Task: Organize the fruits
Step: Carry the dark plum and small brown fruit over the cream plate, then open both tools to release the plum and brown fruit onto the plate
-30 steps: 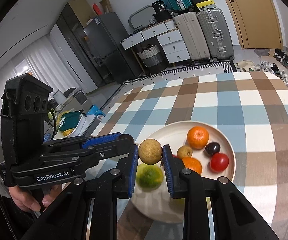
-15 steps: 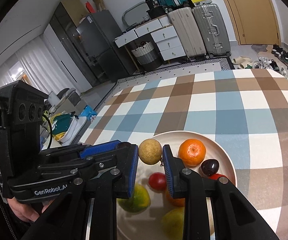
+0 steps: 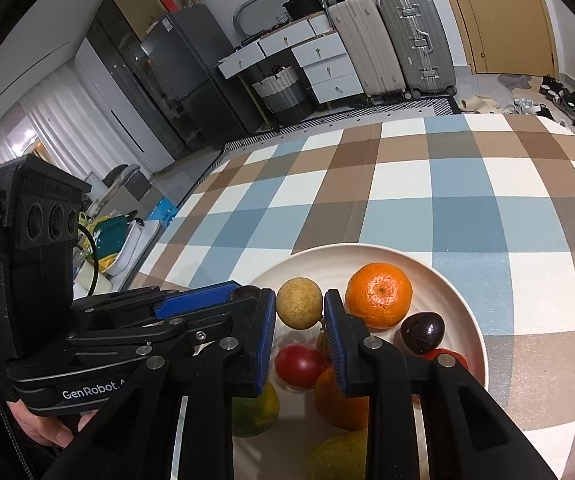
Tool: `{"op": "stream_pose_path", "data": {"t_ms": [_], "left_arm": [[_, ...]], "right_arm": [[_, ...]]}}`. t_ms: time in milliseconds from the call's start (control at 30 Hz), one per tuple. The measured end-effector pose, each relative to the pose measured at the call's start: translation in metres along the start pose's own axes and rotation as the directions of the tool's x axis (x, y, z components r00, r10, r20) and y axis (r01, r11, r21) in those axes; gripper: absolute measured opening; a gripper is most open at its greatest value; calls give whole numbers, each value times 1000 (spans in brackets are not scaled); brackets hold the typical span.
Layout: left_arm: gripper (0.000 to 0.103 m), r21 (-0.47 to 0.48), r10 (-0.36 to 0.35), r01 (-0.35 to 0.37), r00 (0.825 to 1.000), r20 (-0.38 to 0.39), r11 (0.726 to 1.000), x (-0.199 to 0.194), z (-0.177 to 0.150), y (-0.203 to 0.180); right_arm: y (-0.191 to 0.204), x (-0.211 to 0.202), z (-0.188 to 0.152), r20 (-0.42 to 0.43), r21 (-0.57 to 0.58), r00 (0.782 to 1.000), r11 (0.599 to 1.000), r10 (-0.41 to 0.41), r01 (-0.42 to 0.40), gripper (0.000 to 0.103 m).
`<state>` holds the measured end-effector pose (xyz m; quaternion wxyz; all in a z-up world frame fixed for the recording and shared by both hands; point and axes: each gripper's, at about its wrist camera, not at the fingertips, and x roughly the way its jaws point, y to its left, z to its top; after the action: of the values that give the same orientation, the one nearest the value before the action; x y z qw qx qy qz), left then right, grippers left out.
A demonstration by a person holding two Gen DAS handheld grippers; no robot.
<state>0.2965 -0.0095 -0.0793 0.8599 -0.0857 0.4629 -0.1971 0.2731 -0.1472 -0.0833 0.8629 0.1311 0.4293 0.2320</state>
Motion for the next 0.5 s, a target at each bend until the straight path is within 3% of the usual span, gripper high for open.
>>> {"op": "stream_pose_path", "data": {"t_ms": [233, 500], "left_arm": [[24, -5, 6, -6, 1000, -15, 1000, 0, -2, 1], [25, -14, 29, -29, 999, 26, 999, -28, -6, -1]], "right_arm": [[-5, -8, -1, 24, 15, 1000, 1000, -20, 19, 36], [-9, -38, -1, 92, 37, 995, 999, -42, 39, 37]]}}
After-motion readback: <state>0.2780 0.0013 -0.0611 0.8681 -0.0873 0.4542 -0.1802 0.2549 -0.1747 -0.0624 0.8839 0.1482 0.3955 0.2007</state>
